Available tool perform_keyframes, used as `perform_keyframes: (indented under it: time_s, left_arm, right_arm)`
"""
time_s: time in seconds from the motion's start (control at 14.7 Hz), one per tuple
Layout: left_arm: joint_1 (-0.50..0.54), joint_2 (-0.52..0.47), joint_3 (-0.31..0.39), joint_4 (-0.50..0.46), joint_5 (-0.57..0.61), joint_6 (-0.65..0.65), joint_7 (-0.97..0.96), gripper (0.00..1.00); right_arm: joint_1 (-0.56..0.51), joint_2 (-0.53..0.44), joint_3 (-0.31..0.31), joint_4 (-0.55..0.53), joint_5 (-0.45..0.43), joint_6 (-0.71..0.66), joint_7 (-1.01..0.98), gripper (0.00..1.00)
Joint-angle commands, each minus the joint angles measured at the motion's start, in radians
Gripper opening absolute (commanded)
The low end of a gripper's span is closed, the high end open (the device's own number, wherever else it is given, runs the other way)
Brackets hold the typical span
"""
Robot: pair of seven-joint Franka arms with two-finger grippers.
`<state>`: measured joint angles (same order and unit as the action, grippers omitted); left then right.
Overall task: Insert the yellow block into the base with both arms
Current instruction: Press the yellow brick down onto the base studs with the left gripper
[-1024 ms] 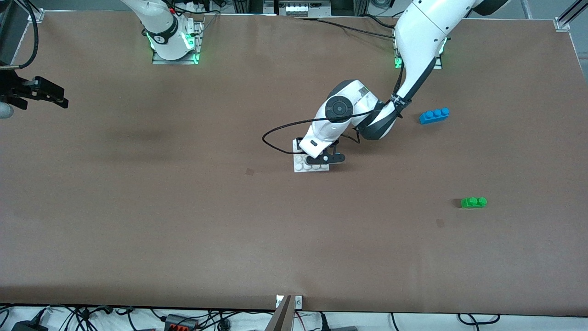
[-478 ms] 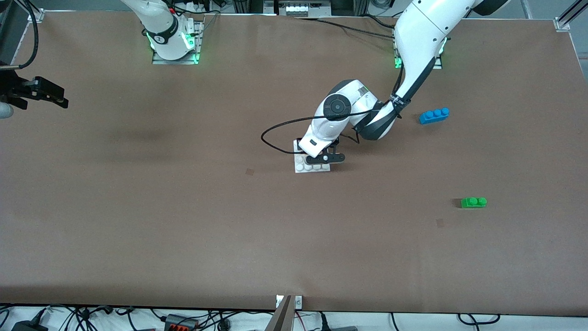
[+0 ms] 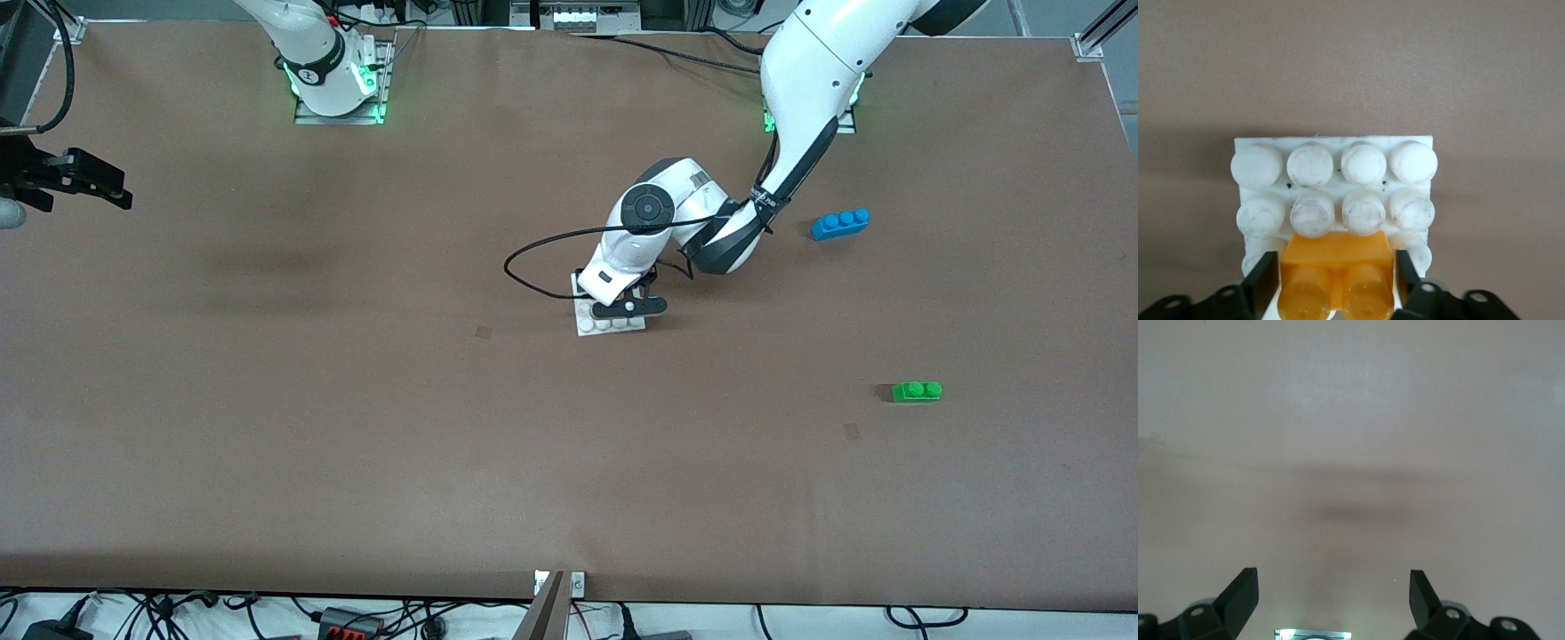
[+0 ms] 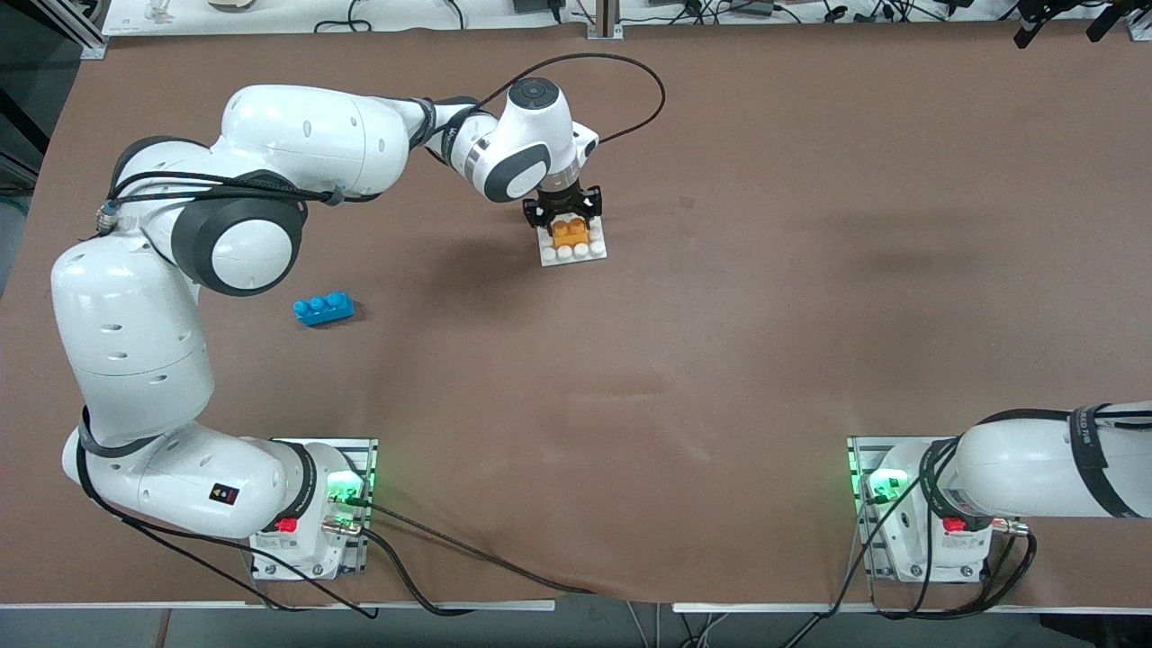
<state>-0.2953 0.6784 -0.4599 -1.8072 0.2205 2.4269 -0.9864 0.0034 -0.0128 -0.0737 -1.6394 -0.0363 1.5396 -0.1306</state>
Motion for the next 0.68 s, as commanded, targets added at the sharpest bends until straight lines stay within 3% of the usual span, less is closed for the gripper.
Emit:
perform_keyframes:
  time_s: [0.0,0.27,0.61]
  left_arm:
    - [0.004,-0.008,-0.003,0.029,0.028,-0.052,-0.048,1.00]
    - [0.019,-0.010,-0.006,0.190,0.023,-0.288,-0.037,1.00]
    - [0.096,-0.048,-0.025,0.192,0.016,-0.321,0.033,1.00]
  right_arm:
    - [0.003,0.004,-0.005,0.013,0.016,-0.010,0.006,1.00]
    - [0.001,0.004,-0.006,0.013,0.016,-0.010,0.006,1.00]
    - [0.000,0.004,-0.006,0.013,0.016,-0.010,0.006,1.00]
